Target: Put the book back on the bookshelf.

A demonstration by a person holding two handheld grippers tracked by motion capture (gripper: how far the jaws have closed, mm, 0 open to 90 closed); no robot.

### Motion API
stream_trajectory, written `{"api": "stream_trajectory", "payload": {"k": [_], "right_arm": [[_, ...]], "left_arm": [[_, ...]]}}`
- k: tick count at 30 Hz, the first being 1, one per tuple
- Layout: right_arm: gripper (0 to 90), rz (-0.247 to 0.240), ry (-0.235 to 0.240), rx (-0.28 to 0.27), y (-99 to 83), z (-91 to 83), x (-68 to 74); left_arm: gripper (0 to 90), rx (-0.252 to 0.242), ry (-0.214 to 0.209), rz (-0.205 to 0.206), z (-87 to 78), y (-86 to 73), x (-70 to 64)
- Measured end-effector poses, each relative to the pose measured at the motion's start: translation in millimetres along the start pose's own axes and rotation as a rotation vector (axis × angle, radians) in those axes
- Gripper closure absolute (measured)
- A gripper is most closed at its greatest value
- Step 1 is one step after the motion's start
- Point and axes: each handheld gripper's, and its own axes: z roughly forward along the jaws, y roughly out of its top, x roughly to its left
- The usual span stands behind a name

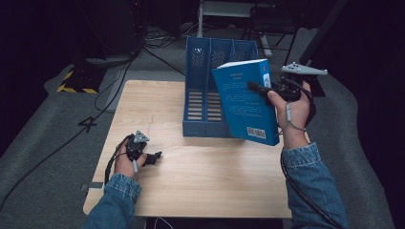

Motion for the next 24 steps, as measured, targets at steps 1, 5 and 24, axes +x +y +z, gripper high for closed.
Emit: {"api": "stream_trajectory", "payload": {"k": [1,5,24], "right_arm": [[61.7,0.008,0.0,-0.004,1.0,1.4,-2.7],[61.8,0.051,0.014,-0.014,6.4,5.3,-13.9],[61.8,0.046,-0.045,-0.086,23.4,23.7,-42.1]], "left_arm": [[13.4,0.0,-0.001,0.0,0.0,0.0,0.1],[13.5,0.0,0.0,0.0,0.0,0.0,0.0],[13.5,0.0,0.0,0.0,0.0,0.0,-0.1]]}}
